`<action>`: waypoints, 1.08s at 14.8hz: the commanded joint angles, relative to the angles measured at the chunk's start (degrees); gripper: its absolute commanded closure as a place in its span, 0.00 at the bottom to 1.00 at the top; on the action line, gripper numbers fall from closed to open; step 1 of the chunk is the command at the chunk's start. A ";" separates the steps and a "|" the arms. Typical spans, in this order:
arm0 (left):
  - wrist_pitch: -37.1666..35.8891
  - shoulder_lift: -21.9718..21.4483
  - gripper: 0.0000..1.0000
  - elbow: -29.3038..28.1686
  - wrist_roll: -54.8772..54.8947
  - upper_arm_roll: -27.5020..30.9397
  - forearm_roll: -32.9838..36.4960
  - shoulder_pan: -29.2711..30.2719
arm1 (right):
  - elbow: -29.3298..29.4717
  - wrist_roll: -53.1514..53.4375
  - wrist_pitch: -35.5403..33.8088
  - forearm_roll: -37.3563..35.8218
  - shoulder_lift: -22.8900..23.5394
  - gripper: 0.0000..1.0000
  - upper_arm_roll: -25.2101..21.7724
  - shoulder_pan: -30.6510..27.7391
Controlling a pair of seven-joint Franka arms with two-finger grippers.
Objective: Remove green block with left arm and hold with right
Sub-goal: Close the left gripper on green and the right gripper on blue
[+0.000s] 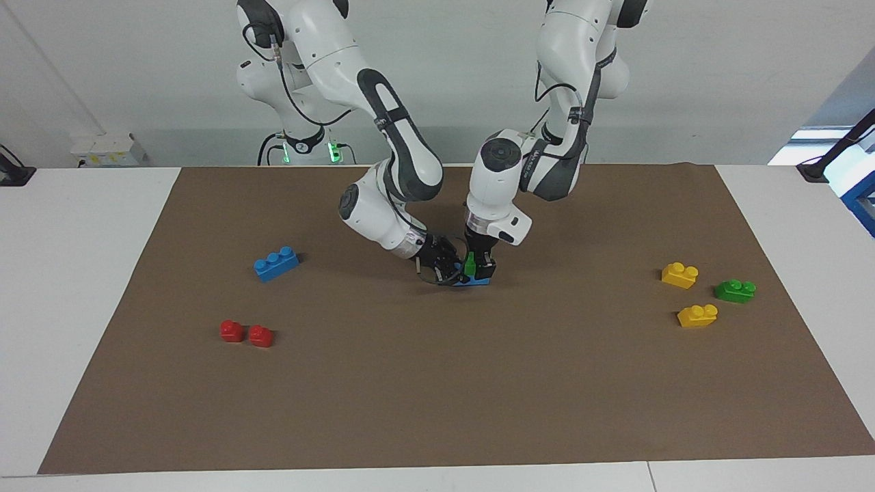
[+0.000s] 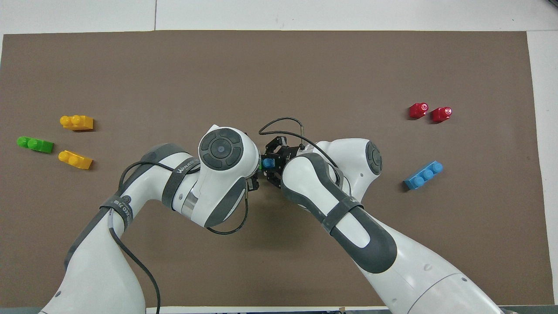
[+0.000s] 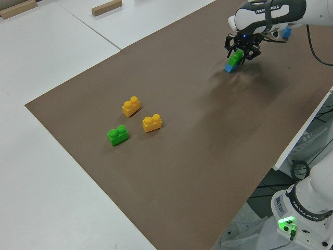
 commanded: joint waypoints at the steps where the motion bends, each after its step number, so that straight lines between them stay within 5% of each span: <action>1: -1.72 -0.89 0.61 0.25 1.44 0.84 -0.02 -0.45 | 0.85 -2.19 1.03 2.05 0.74 1.00 -0.02 0.28; 2: -2.33 -1.24 0.66 0.25 1.53 0.84 -0.02 -0.44 | 0.85 -2.19 1.03 2.13 0.74 1.00 -0.02 0.28; 5: -3.48 -2.12 1.00 0.33 1.97 0.84 -0.02 -0.44 | 0.77 -2.28 1.03 2.05 0.83 1.00 -0.02 0.28; 16: -13.40 -9.05 1.00 3.06 4.68 0.76 -0.90 1.31 | 0.85 -2.19 1.65 2.05 0.83 1.00 -0.02 -0.07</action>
